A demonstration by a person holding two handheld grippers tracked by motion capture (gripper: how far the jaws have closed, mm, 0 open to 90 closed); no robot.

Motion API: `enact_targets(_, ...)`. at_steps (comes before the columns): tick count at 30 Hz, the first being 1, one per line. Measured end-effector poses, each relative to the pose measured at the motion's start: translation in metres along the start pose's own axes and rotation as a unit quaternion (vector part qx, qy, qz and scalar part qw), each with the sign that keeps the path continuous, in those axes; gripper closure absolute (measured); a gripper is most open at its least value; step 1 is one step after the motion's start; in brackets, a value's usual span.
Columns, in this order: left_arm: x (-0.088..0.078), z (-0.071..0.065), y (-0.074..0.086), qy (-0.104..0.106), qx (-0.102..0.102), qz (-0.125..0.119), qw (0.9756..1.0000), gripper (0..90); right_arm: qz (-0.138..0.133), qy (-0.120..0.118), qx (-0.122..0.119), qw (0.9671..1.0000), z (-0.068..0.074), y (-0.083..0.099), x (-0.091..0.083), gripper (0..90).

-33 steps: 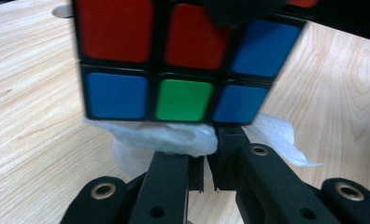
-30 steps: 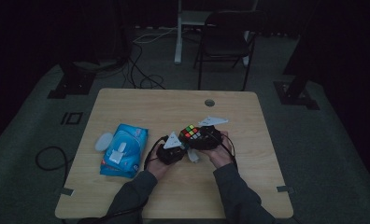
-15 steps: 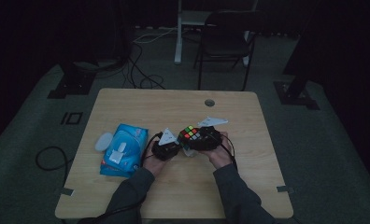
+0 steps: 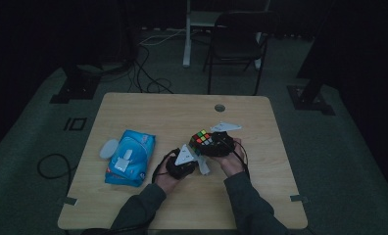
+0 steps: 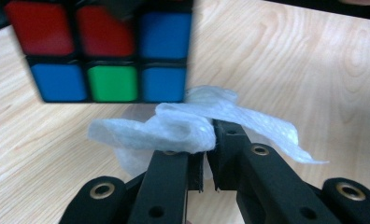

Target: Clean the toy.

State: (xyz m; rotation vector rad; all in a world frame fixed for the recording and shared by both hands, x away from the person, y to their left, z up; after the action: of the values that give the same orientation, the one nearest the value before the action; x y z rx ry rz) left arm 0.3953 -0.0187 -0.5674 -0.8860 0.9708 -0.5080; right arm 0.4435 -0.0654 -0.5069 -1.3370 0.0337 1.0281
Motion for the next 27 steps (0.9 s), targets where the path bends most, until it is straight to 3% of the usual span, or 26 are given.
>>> enact_targets(4, -0.003, -0.005, -0.015, 0.001, 0.008, -0.018, 0.9998, 85.6, 0.003, 0.001, -0.001, 1.0000, 0.001, 0.002, 0.002, 34.3)
enact_targets(7, -0.003, -0.001, -0.021, -0.006, 0.003, -0.025, 0.9997, 85.5, 0.006, -0.001, 0.000, 1.0000, 0.003, 0.004, 0.004, 34.3)
enact_targets(13, -0.001, 0.003, -0.024, -0.016, -0.013, -0.034, 0.9992, 85.3, 0.006, -0.002, 0.000, 1.0000, 0.006, 0.004, 0.006, 34.3)
enact_targets(21, 0.001, 0.003, -0.027, -0.012, -0.025, -0.044, 0.9986, 84.6, 0.005, -0.004, 0.000, 1.0000, 0.006, 0.004, 0.005, 34.3)
enact_targets(27, 0.005, 0.003, -0.016, -0.012, -0.026, -0.022, 0.9993, 84.9, 0.000, 0.004, -0.003, 1.0000, 0.004, 0.000, 0.003, 34.3)
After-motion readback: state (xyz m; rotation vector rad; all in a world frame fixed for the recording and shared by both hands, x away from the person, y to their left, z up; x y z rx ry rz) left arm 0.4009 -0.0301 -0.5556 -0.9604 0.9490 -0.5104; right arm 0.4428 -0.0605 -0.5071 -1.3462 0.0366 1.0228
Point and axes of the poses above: each handheld gripper's, and its own axes: x roughly forward along the jaws, y roughly out of its underside, z roughly to its left, the point moved 10 cm from there along x, roughly forward along the jaws, and after that the axes turned 13 degrees about x, right-handed, at the moved point
